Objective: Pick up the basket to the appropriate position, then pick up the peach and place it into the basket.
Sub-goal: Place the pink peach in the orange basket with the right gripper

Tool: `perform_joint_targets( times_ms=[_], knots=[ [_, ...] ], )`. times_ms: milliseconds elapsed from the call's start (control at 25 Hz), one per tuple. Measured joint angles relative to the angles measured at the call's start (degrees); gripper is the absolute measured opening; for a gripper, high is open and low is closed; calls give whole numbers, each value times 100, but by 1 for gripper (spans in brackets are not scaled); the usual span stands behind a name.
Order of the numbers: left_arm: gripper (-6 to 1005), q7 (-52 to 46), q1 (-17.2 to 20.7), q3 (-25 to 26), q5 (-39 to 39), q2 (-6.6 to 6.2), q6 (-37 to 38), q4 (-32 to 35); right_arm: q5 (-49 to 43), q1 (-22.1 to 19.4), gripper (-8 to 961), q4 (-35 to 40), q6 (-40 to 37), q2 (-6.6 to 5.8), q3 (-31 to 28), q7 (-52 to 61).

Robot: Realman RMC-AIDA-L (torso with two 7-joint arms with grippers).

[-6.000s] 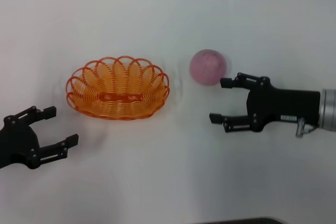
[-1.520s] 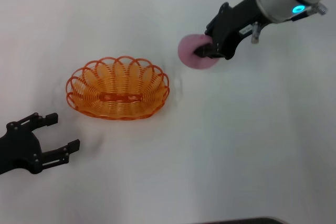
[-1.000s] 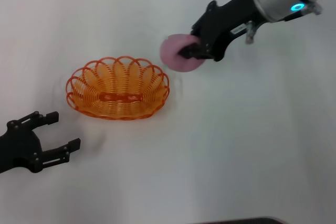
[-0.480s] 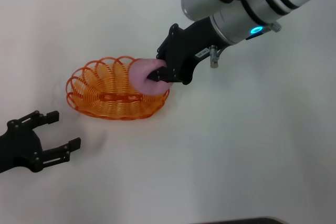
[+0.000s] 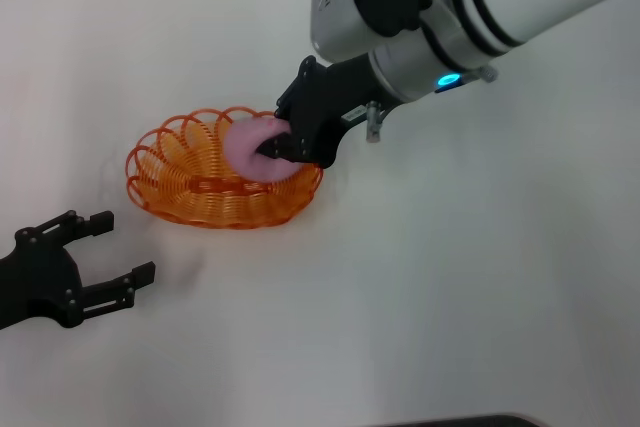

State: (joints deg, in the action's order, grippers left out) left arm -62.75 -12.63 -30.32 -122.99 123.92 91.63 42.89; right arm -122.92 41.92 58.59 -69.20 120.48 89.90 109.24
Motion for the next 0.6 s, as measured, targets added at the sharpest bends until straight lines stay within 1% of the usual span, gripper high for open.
perform_joint_targets(
  times_ms=[120, 240, 600],
  knots=[
    [859, 0, -1, -1, -4, 0, -6, 0, 178, 47, 159, -277, 359, 2, 179, -37],
    [860, 0, 2, 0, -10, 2, -11, 0, 285, 94, 162, -448, 537, 8, 260, -113],
    [860, 0, 15, 0, -12, 9, 1, 0, 374, 168, 173, -634, 630, 10, 291, -170]
  ],
)
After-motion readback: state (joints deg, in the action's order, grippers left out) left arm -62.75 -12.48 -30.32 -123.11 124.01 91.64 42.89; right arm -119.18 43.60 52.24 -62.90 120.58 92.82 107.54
